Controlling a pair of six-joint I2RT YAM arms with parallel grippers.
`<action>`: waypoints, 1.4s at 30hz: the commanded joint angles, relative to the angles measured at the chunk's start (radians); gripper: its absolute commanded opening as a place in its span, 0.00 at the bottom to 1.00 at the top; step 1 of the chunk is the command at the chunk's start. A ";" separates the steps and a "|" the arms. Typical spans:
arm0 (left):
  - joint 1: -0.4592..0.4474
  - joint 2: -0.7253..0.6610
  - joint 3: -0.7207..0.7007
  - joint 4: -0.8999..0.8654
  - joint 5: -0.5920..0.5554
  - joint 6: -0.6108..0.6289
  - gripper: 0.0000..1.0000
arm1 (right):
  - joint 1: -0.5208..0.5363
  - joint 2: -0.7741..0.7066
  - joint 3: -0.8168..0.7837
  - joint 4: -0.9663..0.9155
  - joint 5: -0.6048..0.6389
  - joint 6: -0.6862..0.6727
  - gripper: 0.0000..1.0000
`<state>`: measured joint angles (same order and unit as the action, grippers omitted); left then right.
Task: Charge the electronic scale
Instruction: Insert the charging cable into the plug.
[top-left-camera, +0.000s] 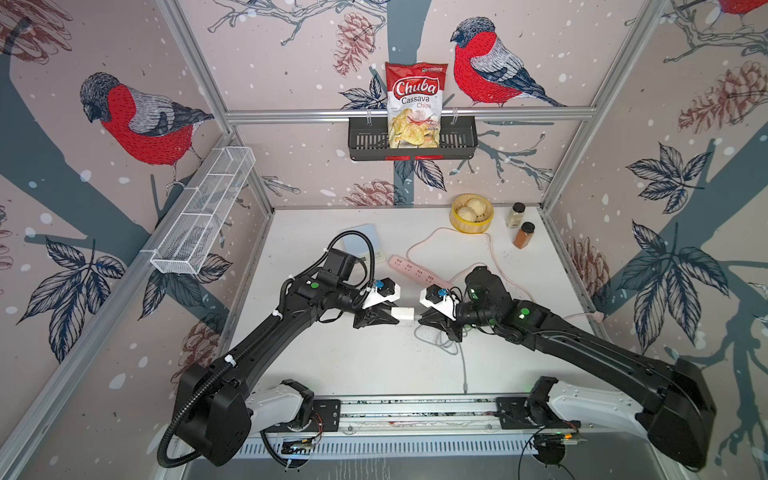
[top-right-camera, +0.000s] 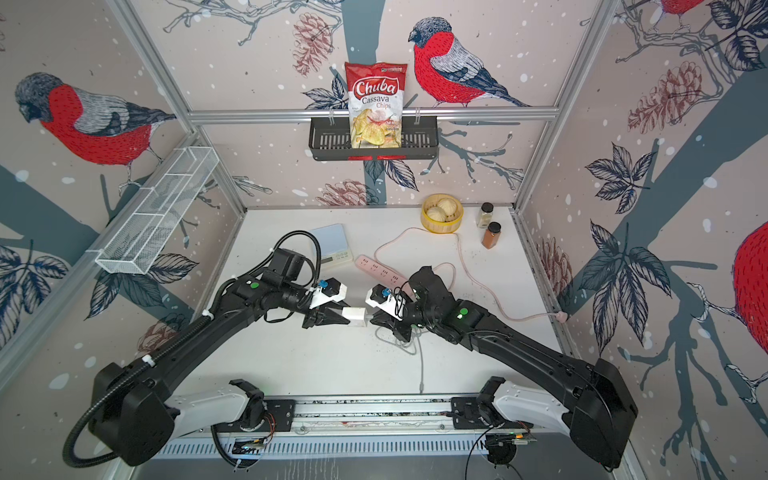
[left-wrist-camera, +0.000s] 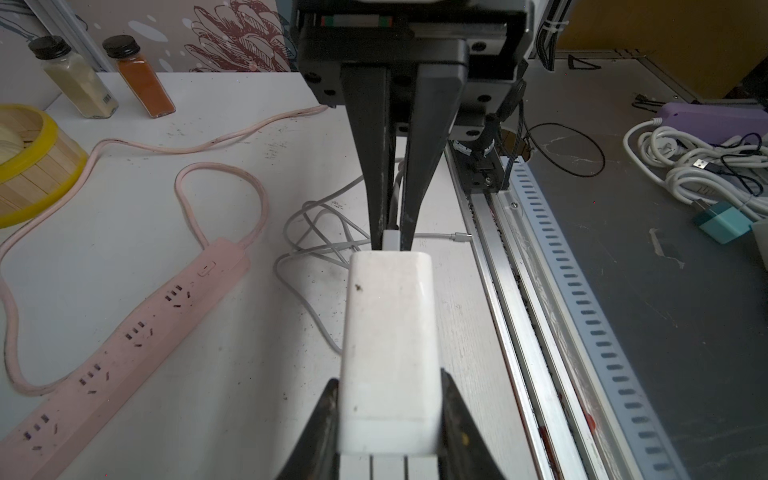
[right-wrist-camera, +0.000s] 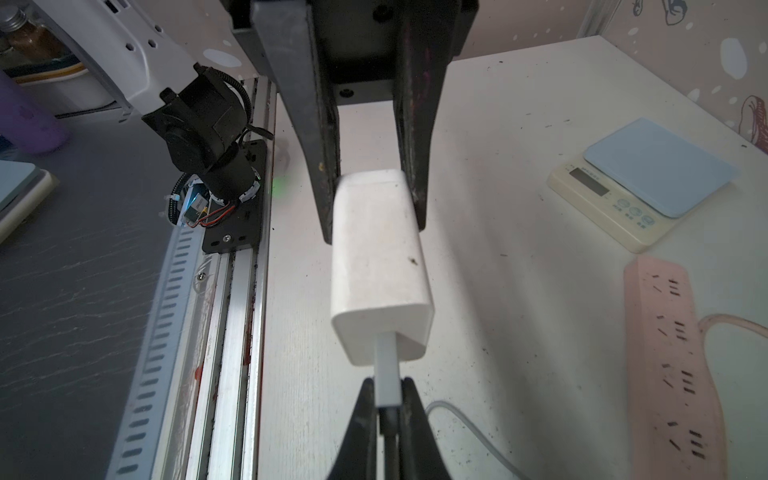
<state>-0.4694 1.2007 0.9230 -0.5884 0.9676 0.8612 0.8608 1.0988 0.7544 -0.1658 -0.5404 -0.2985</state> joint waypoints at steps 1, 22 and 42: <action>-0.009 -0.023 -0.014 0.135 0.082 -0.041 0.08 | -0.006 -0.013 -0.004 0.182 -0.060 0.035 0.00; -0.008 -0.033 -0.044 0.204 0.141 -0.096 0.00 | -0.023 -0.029 -0.036 0.291 -0.084 0.097 0.00; 0.045 -0.016 -0.029 0.199 0.144 -0.114 0.00 | -0.093 -0.116 -0.111 0.356 -0.053 0.158 0.83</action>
<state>-0.4500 1.1786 0.8818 -0.4103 1.0321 0.7139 0.7879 1.0336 0.6788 0.0475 -0.5568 -0.1680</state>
